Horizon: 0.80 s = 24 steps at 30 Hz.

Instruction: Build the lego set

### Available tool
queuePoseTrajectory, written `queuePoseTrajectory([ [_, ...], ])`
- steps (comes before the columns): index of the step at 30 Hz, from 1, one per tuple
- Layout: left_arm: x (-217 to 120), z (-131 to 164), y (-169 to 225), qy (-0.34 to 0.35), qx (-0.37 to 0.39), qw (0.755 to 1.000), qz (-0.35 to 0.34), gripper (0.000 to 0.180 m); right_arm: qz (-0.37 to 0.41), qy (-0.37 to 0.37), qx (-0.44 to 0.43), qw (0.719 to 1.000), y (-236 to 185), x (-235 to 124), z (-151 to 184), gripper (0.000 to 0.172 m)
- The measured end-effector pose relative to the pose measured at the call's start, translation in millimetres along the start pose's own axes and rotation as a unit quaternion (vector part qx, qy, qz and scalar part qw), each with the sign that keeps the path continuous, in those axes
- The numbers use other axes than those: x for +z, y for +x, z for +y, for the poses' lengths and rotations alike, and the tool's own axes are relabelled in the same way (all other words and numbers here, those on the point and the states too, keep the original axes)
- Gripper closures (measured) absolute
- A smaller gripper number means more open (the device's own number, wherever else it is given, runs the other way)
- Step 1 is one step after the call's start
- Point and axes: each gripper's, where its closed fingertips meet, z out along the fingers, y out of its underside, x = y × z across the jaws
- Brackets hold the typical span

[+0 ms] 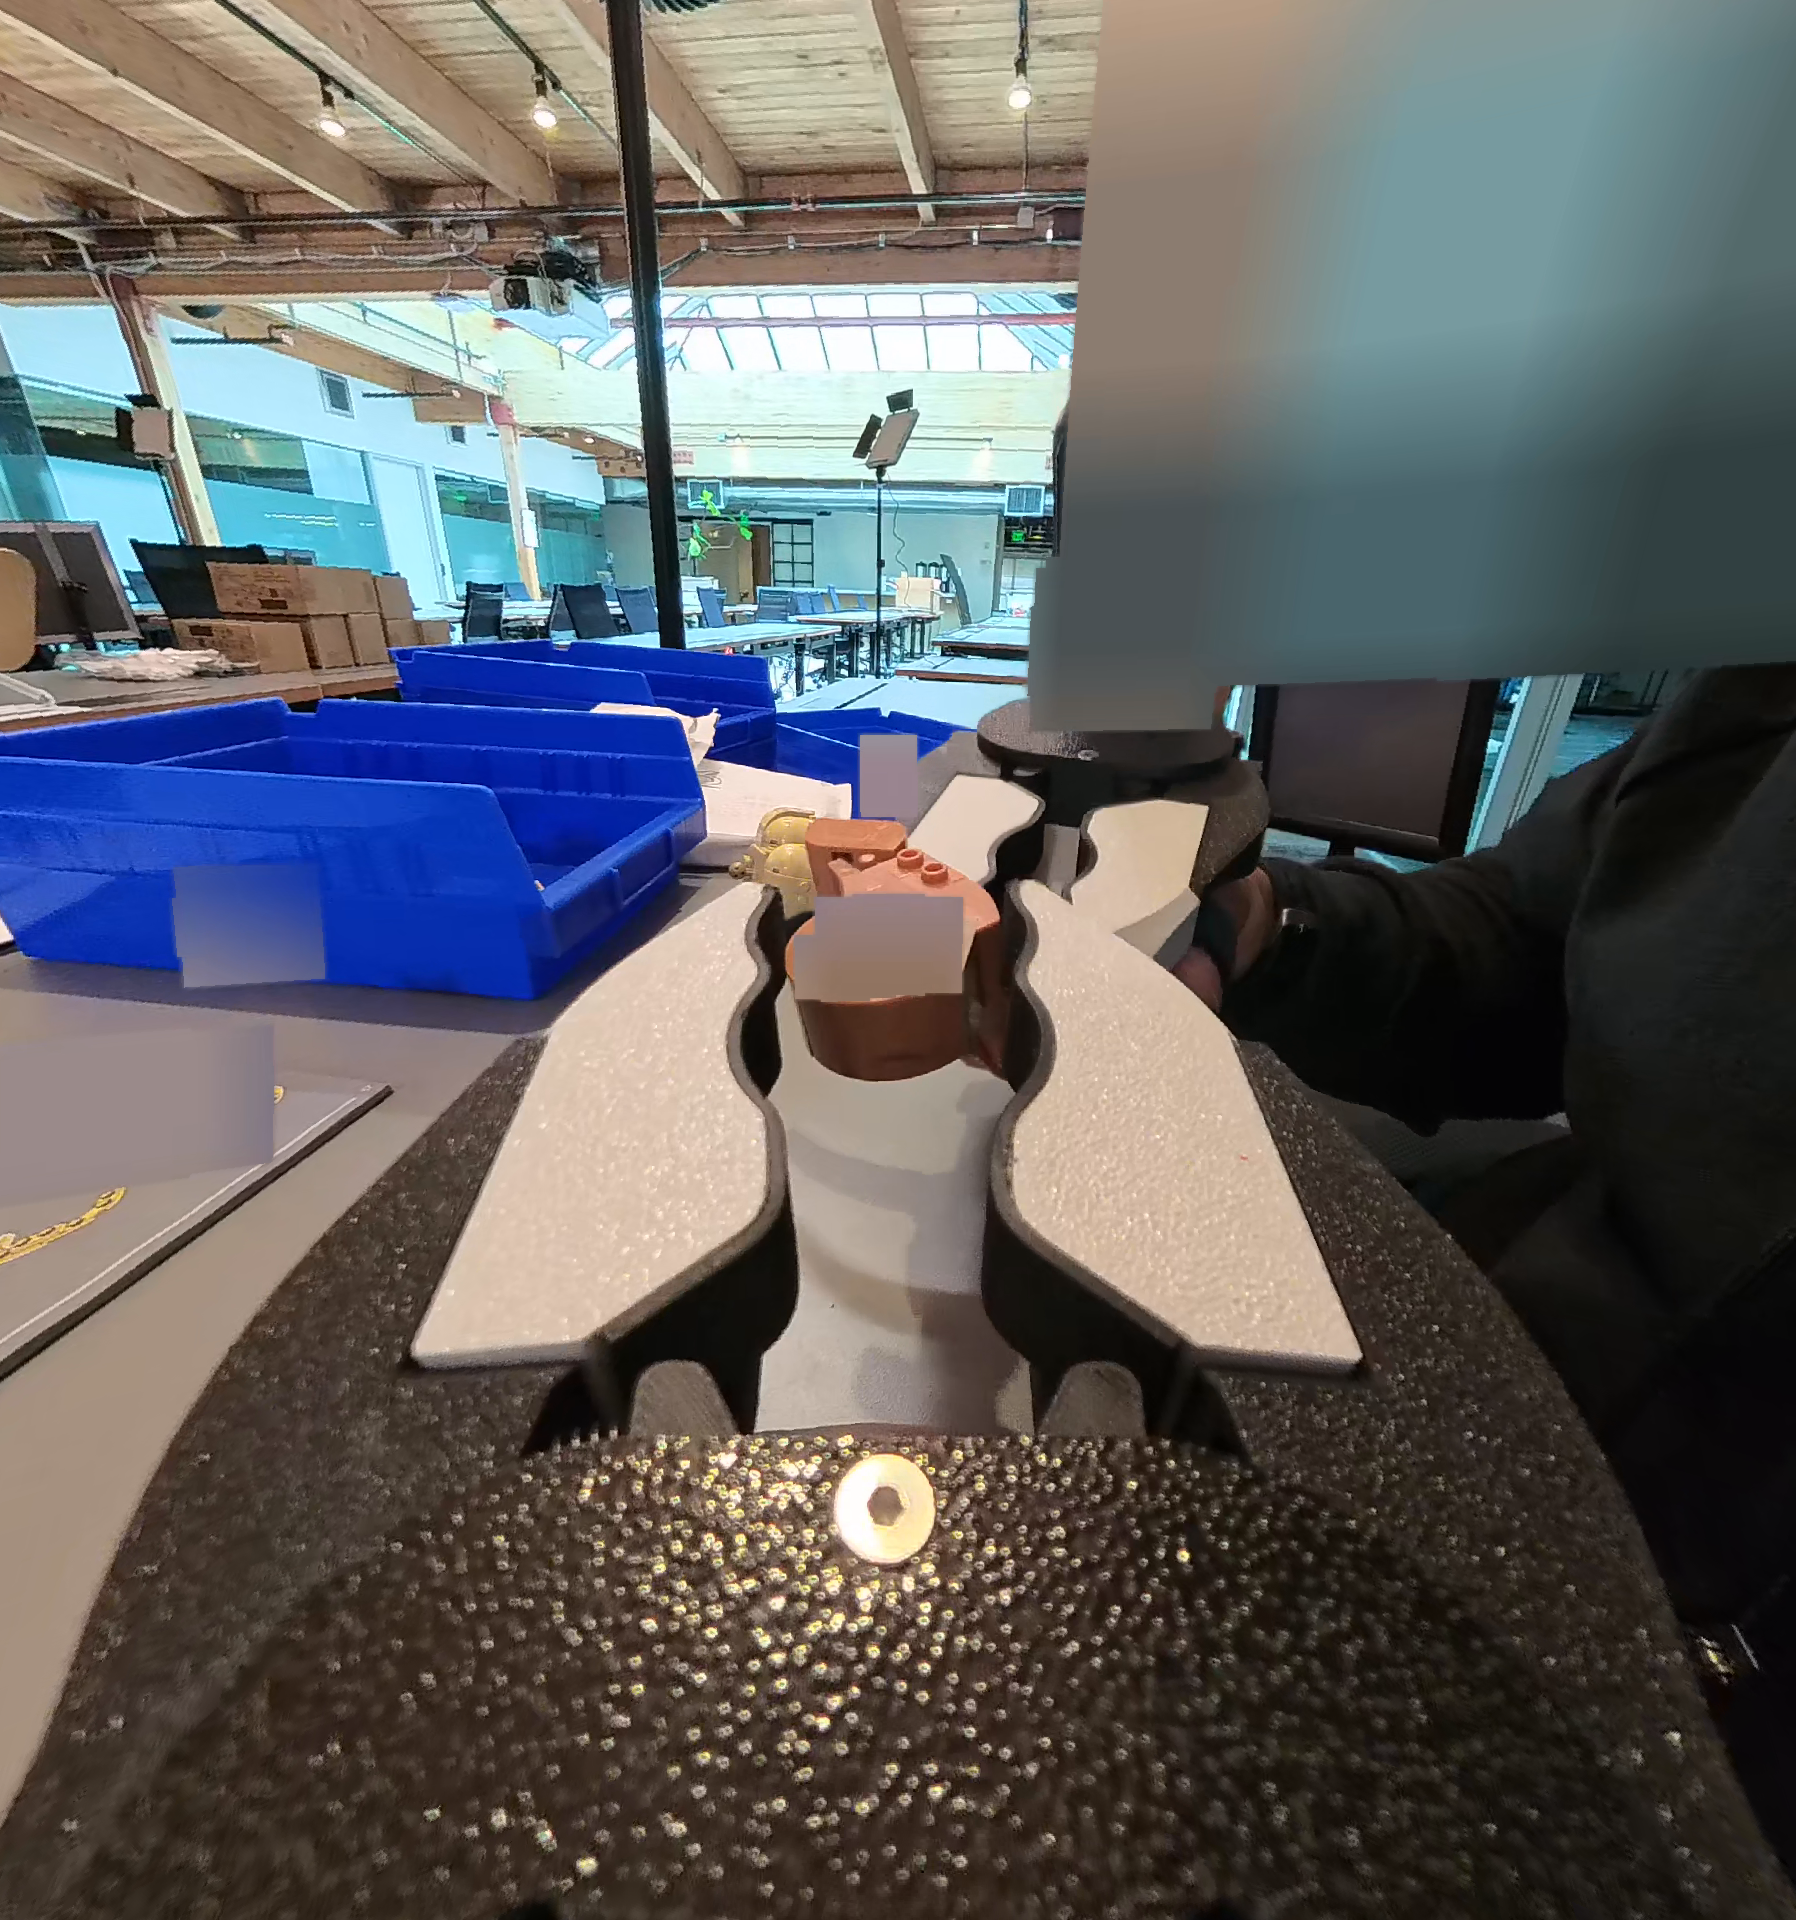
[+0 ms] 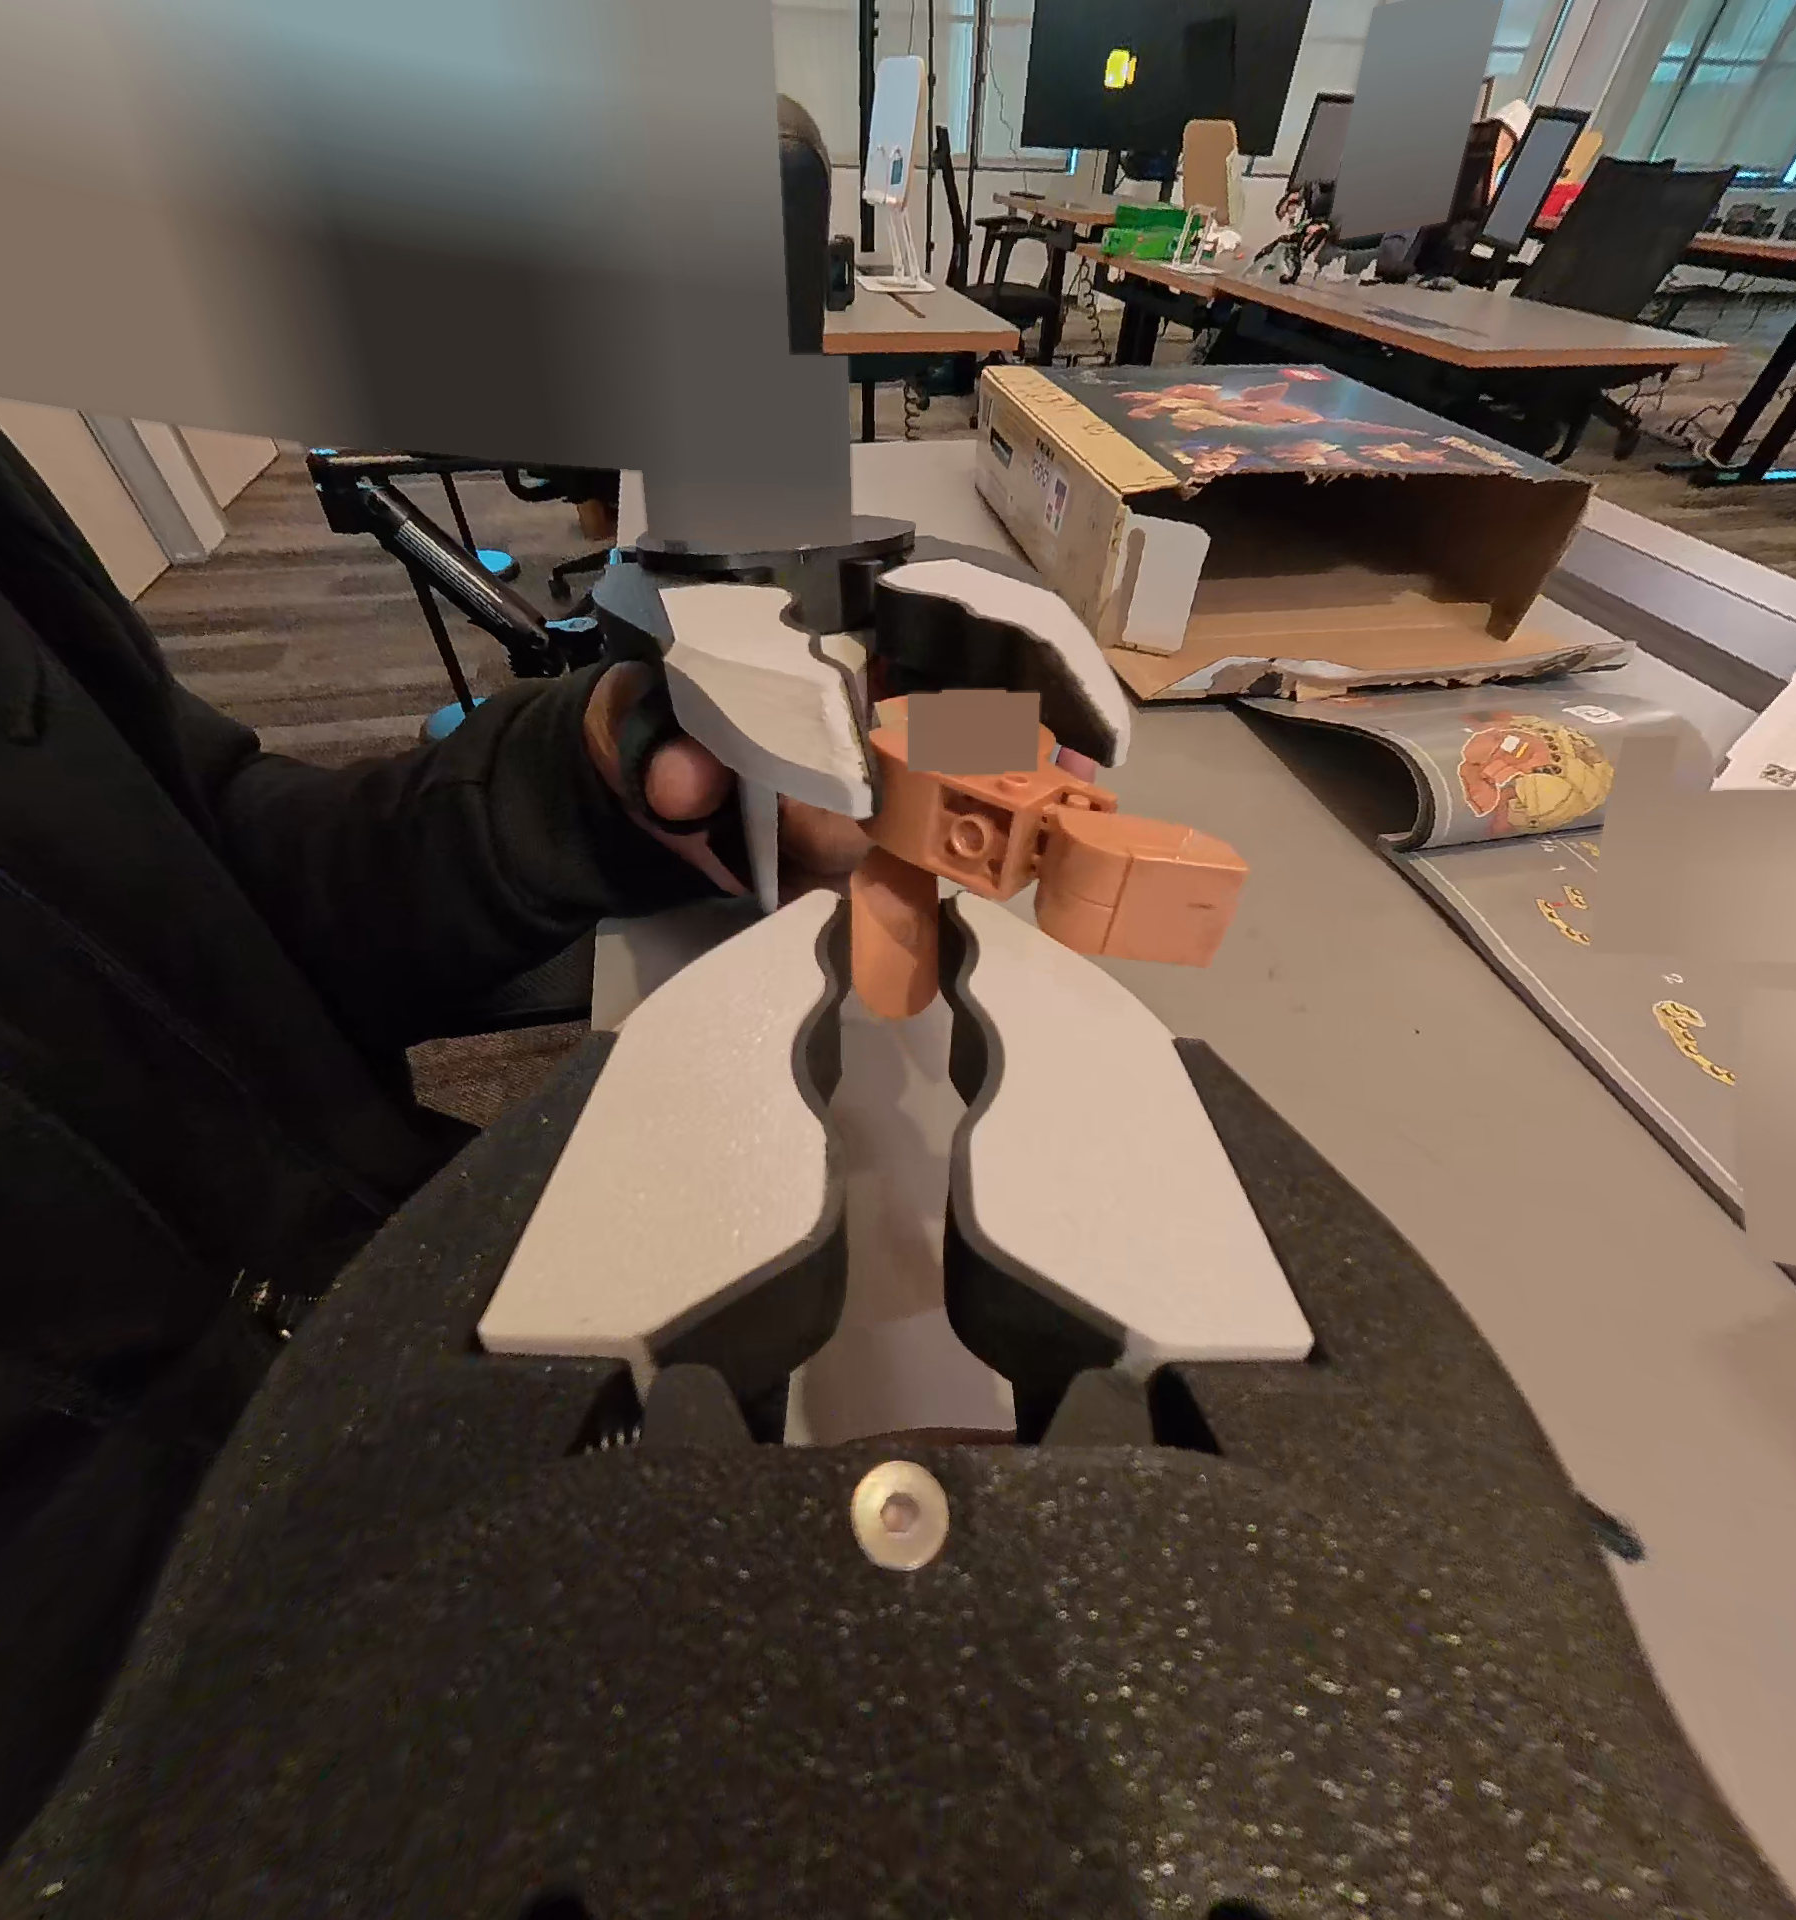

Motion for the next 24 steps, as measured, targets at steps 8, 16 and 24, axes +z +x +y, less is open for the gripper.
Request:
queuePoseTrajectory([
  [8,1,1,1,-0.005,-0.01,1.0,0.008,0.143,0.014,0.026,-0.002,1.0,-2,11,1,0.156],
  [16,1,3,1,-0.012,-0.035,0.999,0.013,0.143,0.021,0.059,0.024,0.998,0,15,1,0.156],
  [24,0,5,-1,-0.023,-0.045,0.999,0.005,0.142,0.026,0.067,0.017,0.997,0,14,-1,0.156],
])
